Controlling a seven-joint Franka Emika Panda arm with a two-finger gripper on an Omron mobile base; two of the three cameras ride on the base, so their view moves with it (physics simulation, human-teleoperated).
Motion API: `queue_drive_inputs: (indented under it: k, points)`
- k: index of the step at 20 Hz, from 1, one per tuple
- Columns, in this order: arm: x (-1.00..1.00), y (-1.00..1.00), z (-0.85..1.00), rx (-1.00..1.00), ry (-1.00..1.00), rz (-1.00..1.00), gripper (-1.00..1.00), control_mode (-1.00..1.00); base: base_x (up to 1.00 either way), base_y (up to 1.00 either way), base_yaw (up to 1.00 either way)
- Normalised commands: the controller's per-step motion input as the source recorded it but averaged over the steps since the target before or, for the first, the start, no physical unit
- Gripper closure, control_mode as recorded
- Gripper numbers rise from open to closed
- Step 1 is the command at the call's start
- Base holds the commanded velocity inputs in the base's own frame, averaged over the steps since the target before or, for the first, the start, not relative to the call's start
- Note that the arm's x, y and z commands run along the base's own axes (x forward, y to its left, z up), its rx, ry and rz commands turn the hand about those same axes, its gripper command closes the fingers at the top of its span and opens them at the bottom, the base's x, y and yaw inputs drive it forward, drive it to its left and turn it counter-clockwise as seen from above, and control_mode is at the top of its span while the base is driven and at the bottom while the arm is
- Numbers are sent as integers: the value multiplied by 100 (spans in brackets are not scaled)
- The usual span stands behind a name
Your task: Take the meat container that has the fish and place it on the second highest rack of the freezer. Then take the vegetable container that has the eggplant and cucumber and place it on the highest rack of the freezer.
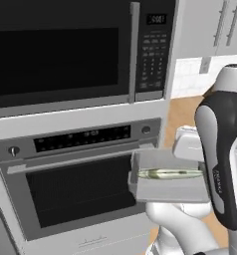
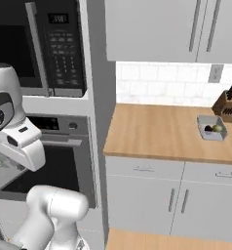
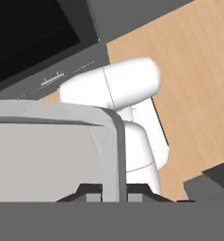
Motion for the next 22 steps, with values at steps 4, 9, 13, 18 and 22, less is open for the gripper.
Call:
queue_drive_inputs:
  k: [4,9,13,18,22]
  points:
    - [0,0,0,0,0,0,100,100,-45,100,0]
    - [0,0,0,0,0,0,100,100,-26,100,5]
    - [0,0,0,0,0,0,100,100,-31,90,13]
    - [0,0,0,0,0,0,100,100,-48,84,15]
    - [0,0,0,0,0,0,100,100,-18,85,11]
